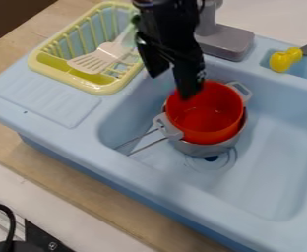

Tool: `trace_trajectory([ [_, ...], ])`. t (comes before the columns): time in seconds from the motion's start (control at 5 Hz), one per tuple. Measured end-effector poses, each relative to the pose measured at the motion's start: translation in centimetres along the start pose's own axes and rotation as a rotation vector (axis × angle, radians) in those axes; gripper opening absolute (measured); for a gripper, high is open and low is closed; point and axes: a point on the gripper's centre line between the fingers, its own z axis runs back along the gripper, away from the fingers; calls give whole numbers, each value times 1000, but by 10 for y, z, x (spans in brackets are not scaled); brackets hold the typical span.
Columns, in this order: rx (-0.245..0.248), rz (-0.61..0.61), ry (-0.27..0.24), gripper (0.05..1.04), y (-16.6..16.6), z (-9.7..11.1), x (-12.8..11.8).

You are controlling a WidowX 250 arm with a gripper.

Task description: Move red pot to the right side of the sink

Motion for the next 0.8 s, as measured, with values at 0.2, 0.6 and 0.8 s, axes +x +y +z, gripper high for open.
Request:
trace_trajectory([
  [0.2,-26,-20,-14,995,-4,-8,-1],
  [0.6,-30,-14,-13,996,-6,-18,0],
  [0.8,-38,-1,-23,996,-7,-19,2],
])
